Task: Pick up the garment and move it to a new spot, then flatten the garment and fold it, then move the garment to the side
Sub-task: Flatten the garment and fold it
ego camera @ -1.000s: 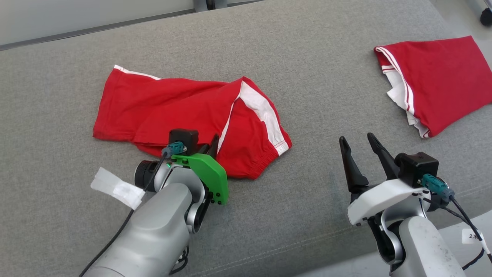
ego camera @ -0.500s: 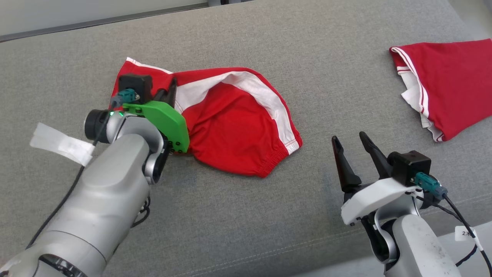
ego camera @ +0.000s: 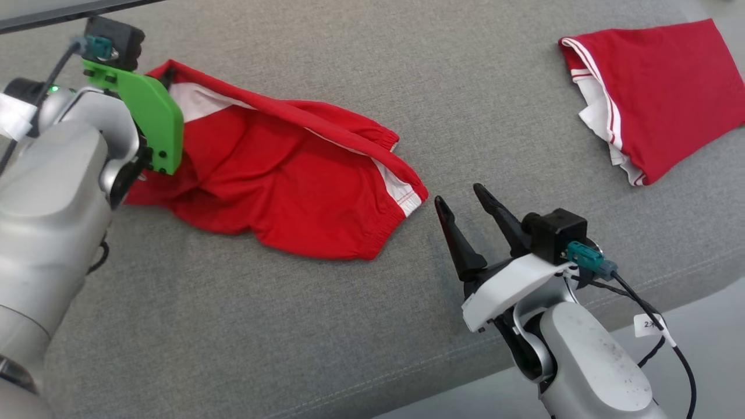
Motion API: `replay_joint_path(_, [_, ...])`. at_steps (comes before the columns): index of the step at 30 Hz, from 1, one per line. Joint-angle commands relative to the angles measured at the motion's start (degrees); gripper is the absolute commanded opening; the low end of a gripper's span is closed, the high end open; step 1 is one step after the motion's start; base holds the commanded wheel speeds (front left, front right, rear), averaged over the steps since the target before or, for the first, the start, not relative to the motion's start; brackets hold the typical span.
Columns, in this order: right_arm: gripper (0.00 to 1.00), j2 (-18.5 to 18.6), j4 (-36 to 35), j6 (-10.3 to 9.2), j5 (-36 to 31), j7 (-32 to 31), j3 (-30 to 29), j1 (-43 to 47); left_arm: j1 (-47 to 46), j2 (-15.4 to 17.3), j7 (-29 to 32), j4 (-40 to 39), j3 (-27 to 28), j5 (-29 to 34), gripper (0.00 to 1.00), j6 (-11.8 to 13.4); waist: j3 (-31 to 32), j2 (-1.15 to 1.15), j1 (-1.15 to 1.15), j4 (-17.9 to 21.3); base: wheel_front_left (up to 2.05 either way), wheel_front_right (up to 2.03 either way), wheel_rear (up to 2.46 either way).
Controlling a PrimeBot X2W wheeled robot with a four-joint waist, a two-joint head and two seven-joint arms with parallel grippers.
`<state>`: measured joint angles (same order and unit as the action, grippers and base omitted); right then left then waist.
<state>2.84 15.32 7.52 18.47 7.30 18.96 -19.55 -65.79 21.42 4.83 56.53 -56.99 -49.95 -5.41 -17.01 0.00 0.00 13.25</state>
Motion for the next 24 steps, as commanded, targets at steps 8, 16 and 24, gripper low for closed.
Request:
replay_joint_path(8, [1.0, 0.09, 4.51, -0.07, 3.47, 3.29, 5.08, -3.77, -6.67, 4.04, 3.98, -2.02, -2.81, 2.06, 1.0, -1.67, -4.58, 0.0, 0.0, 4.66, 0.0, 0.0, 0.0])
replay_joint_path(16, [1.0, 0.1, 7.7, -0.07, 5.17, 4.51, 7.12, -5.42, -7.36, 5.55, 2.88, -3.38, -3.11, 1.37, 1.0, -1.98, -3.79, 0.0, 0.0, 2.56, 0.0, 0.0, 0.0])
replay_joint_path(24, [1.0, 0.11, 9.09, -0.07, 9.36, 3.22, 9.56, -4.67, -5.84, 7.38, 0.36, -3.94, -1.36, -0.29, 1.0, -1.69, -1.71, 0.0, 0.0, -0.72, 0.0, 0.0, 0.0])
